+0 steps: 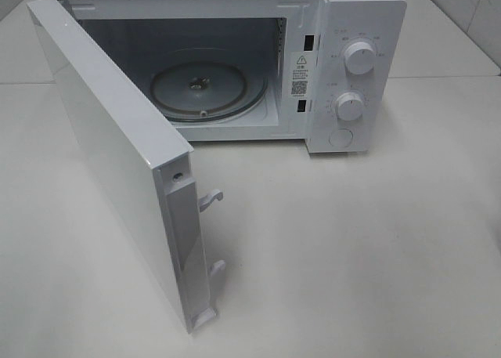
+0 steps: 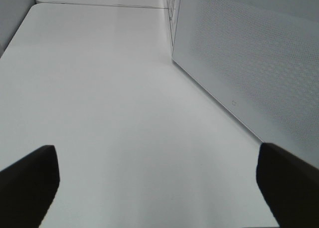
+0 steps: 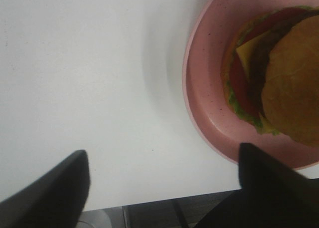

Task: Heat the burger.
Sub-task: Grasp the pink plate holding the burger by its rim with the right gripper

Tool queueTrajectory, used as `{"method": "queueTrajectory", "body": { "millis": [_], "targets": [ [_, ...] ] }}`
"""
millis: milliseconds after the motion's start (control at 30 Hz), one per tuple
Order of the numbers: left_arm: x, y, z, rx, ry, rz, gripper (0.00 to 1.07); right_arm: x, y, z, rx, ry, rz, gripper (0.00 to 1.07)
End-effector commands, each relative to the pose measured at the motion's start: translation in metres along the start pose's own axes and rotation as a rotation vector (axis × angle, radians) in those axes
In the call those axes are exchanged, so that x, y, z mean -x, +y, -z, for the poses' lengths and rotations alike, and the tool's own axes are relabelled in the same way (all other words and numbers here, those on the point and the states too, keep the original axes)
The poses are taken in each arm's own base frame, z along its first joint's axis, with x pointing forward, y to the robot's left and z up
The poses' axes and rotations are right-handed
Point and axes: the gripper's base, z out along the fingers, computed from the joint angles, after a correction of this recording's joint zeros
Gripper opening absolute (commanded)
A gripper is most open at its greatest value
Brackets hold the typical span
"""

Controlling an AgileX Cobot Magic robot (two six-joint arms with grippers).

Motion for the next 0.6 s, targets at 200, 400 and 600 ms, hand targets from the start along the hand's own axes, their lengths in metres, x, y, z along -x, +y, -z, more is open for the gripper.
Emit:
{"method": "queueTrajectory", "body": {
  "millis": [200,400,600],
  "targets": [
    [0.0,0.0,0.001,-0.002,-0.025,0.006,1.02,-0.002,-0.002,-0.006,-0.014,-0.034,0.009,0.96],
    [0.0,0.0,0.001,-0.002,-0.025,0.006,1.02,-0.004,0.0,-0.013,-0.013,-0.051,0.017,0.89],
    [0.0,0.0,0.001,-0.002,-0.025,0.006,1.02,-0.005,0.001,-0.023,-0.008,-0.068,0.02,0.85]
  ]
}}
